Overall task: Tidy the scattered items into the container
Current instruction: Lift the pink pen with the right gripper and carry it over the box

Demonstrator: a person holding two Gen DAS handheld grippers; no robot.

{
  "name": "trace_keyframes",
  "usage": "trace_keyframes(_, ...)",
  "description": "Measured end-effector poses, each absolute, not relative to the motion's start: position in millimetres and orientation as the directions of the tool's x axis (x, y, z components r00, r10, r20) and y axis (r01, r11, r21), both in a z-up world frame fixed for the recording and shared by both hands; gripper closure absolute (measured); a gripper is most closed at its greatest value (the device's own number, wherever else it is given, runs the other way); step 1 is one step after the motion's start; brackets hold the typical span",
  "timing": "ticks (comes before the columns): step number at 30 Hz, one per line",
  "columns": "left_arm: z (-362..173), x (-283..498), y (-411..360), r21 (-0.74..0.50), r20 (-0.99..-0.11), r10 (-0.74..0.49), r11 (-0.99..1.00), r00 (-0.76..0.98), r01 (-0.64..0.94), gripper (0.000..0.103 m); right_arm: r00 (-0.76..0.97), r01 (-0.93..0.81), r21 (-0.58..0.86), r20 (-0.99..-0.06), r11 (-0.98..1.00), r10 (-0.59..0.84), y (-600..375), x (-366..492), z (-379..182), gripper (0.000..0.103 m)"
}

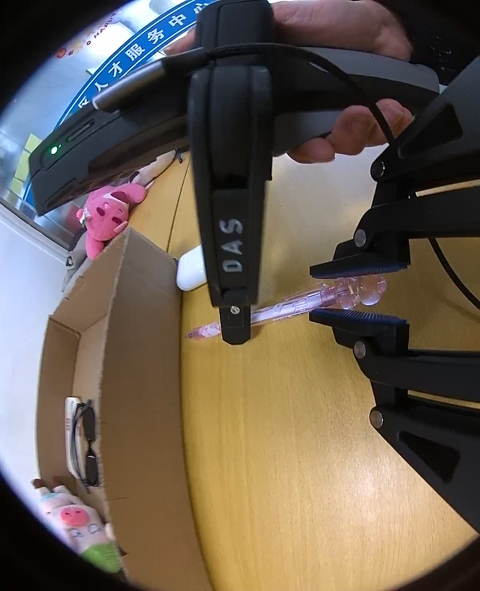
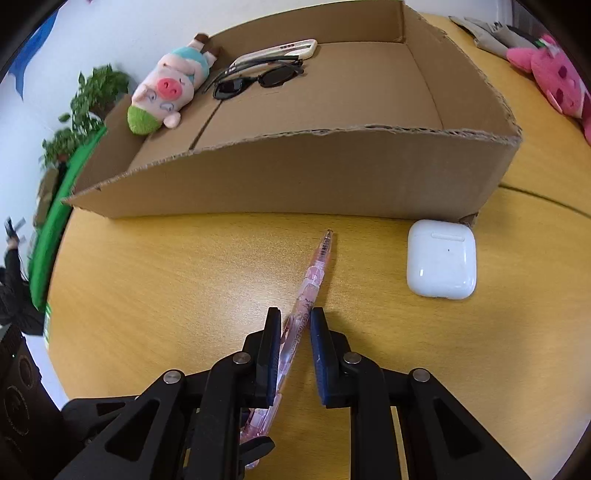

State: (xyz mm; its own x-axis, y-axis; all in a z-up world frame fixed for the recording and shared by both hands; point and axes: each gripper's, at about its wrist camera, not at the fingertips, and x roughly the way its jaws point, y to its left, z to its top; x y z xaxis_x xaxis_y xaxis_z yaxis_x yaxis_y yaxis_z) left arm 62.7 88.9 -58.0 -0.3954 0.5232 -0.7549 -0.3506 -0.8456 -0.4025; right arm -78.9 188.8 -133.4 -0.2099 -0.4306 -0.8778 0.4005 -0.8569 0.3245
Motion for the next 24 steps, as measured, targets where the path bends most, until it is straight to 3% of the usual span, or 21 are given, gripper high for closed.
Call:
trace_keyframes(9,-12,90,91,-0.252,-0.643,0.476,-0.872,-0.601,-0.421,0.089,-0.293,0.413,0.394,-0.796,-0.821,-0.530,198,-81,-80,0.088)
trace_keyframes(24,28,14,83,-0.377,-0.623,0.541,-0.841,-0.565,-0.389,0.092,-0.349,0.492,0.411,-0.714,-0.767,-0.607,193,-121,-10,0.091)
